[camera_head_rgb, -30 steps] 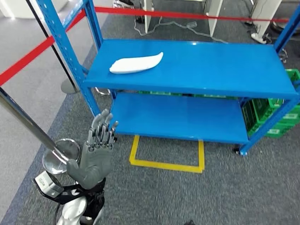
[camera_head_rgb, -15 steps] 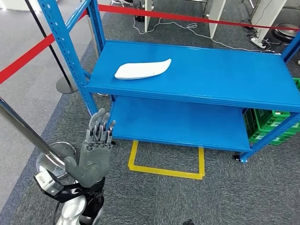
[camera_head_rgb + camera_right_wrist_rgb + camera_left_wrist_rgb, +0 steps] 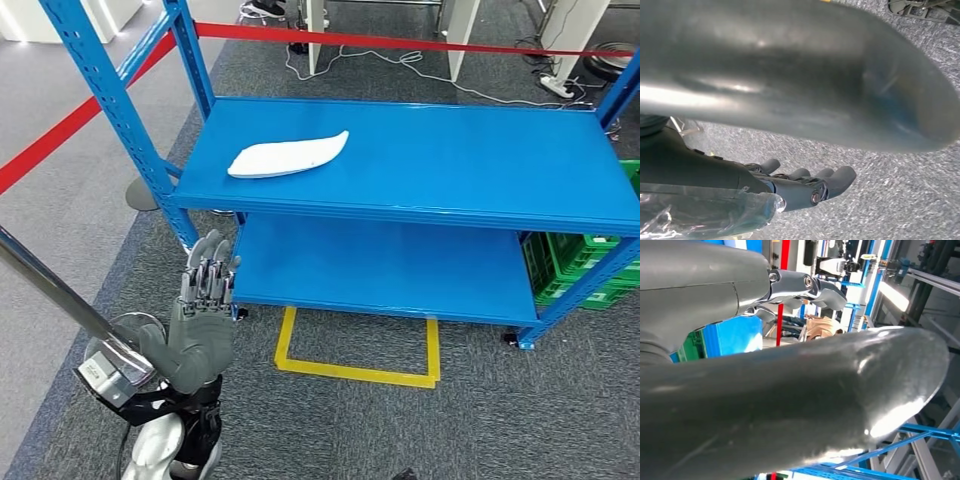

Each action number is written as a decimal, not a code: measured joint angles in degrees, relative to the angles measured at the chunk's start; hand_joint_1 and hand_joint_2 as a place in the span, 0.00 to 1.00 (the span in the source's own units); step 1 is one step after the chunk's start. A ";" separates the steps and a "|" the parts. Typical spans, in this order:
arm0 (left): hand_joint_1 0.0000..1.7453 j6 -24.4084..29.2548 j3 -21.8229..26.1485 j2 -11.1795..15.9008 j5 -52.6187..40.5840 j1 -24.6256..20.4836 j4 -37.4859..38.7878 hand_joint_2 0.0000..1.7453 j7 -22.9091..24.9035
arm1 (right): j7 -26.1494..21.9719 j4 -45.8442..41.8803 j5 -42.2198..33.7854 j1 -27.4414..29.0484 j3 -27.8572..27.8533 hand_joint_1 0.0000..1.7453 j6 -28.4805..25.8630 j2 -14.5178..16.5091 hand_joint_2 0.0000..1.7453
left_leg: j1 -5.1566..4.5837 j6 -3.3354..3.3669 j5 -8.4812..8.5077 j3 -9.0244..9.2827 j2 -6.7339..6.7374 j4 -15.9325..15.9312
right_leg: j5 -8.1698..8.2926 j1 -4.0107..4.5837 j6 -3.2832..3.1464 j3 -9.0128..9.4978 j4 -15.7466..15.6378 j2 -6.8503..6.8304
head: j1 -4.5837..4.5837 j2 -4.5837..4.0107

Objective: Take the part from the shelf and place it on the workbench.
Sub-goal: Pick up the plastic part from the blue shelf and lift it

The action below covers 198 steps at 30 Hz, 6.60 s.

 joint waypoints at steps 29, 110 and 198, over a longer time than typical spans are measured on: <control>0.00 -3.05 1.04 -0.50 2.25 0.06 0.13 0.00 -1.57 | 1.24 0.00 0.92 0.08 -0.01 0.00 0.13 -0.04 0.00 | 0.01 0.31 1.53 3.96 -0.01 -5.30 | 0.35 0.09 0.06 -0.73 -0.23 0.15 | 0.25 0.00; 0.00 -2.51 2.19 -0.60 4.62 -0.51 2.22 0.00 0.72 | 0.62 0.02 1.10 0.21 -0.87 0.00 -0.46 -0.02 0.00 | -0.01 3.33 2.34 5.07 0.03 -7.44 | -4.86 0.28 2.64 -9.83 16.52 -0.01 | 0.85 0.00; 0.00 5.18 -2.99 10.19 -35.65 -27.09 23.74 1.00 23.89 | 2.12 0.09 1.39 -0.55 -5.21 0.00 3.46 -0.19 1.00 | 0.00 1.57 5.19 3.59 0.03 -7.94 | 1.49 0.59 1.52 -0.13 -1.24 0.06 | 0.31 0.00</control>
